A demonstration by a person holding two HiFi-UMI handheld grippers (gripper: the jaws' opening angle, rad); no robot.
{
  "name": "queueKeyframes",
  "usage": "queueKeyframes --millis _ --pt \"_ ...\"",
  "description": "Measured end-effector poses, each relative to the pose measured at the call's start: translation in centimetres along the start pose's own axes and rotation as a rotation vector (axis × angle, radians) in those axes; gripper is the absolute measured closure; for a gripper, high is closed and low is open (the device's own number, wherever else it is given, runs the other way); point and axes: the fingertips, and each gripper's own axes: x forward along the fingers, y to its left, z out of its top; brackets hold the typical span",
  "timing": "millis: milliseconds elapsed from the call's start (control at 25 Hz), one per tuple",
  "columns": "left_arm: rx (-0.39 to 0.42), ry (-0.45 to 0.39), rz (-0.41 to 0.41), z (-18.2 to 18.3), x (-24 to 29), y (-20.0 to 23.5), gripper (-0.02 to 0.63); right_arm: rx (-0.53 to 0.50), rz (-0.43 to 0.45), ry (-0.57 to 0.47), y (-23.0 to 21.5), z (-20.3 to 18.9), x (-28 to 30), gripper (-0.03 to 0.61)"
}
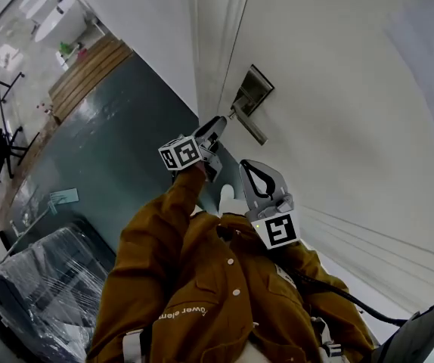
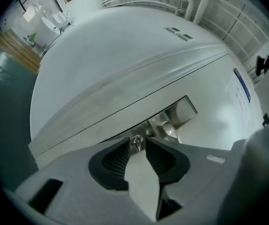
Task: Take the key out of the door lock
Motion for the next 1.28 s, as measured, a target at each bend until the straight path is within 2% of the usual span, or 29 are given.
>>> queueKeyframes --millis 120,240,360,480,600,720,840,1000,1120,1200,1280 --pt "-0.087 -0.002 -0.051 -0.6 1.4 0.4 0.517 -0.009 -0.005 -0.001 -0.5 -0.2 0.0 0.572" --pt "-0.13 -0.006 -0.089 -0.9 2.2 0.0 0.528 -0.005 -0.014 0.006 -0.9 -0.4 0.0 0.572" --pt "-0.15 0.006 -0.122 -1.0 3.0 -0.5 0.545 -0.007 -0.024 0.011 -1.2 -0.4 0.1 0.572" --pt "-0.146 0.0 -0.109 -0.7 3.2 -0.2 0.589 -0.002 -0.038 0.009 -1.5 -0.4 0.1 0.572" --pt "-0.199 -0.018 -0.148 -0.8 3.3 -0.2 0.591 0.0 -0.048 0.006 -1.7 -0.3 -0.1 0.572" --pt "-0.169 -0.002 -0.12 -0.6 3.0 0.2 0.594 0.001 -0.052 0.009 -1.7 -0.3 -0.1 0.572" --pt "-0.296 -0.025 -0.223 -0.8 3.4 -1.5 0.594 0.002 -0.055 0.004 -1.7 -0.3 -0.1 0.572" --pt "-0.275 -0.002 -0.203 -0.8 3.3 -1.3 0.595 0.009 -0.06 0.008 -1.6 -0.1 0.0 0.572" --pt "-0.33 0.003 -0.198 -0.9 3.3 -0.9 0.595 0.01 -0.062 0.003 -1.5 0.0 0.1 0.572" --pt "-0.394 -0.005 -0.225 -0.8 3.4 -1.2 0.595 0.01 -0.06 -0.002 -1.4 0.0 0.1 0.572" --pt "-0.42 -0.001 -0.217 -0.9 3.5 -1.0 0.595 0.014 -0.06 0.0 -1.3 0.0 0.1 0.572"
